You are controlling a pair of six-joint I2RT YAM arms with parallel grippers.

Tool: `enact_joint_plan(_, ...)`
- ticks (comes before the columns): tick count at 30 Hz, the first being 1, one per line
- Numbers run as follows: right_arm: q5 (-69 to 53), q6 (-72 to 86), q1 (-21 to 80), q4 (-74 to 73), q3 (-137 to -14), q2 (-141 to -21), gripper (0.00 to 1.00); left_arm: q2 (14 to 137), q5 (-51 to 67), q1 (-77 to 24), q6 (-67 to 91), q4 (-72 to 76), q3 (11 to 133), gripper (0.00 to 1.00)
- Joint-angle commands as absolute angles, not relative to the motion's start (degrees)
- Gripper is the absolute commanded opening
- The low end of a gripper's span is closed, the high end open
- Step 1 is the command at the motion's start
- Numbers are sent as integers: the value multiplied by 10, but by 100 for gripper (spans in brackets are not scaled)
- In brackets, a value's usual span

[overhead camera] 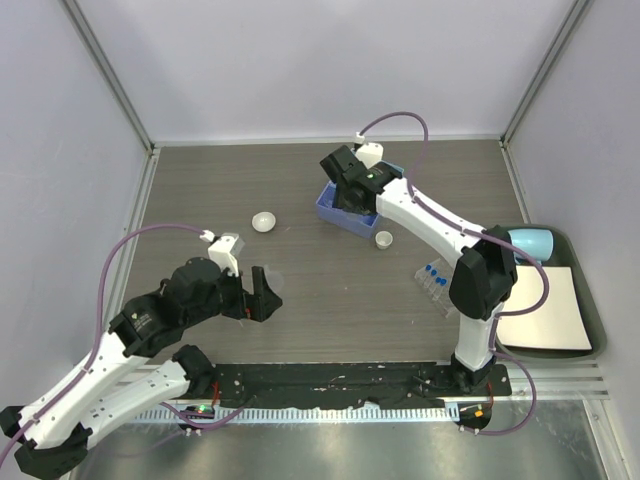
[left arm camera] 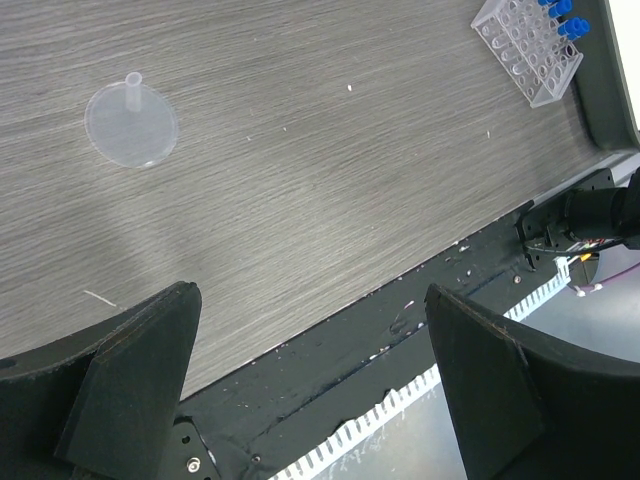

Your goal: Organize the chemistry lab equipment

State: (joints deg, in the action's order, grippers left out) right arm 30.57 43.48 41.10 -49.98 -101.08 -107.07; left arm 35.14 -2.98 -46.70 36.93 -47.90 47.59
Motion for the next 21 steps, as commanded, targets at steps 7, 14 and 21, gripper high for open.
enact_joint_plan(7,300,438,354,-425,-950,-1050,22,363,-38,-465,365,-470,482,100)
enact_joint_plan(14,304,440,346,-408,-951,-1086,22,363,-40,-464,365,-470,482,100)
enact_joint_plan(21,305,448,338,-381,-942,-1116,21,361,-39,-465,365,-470,482,100)
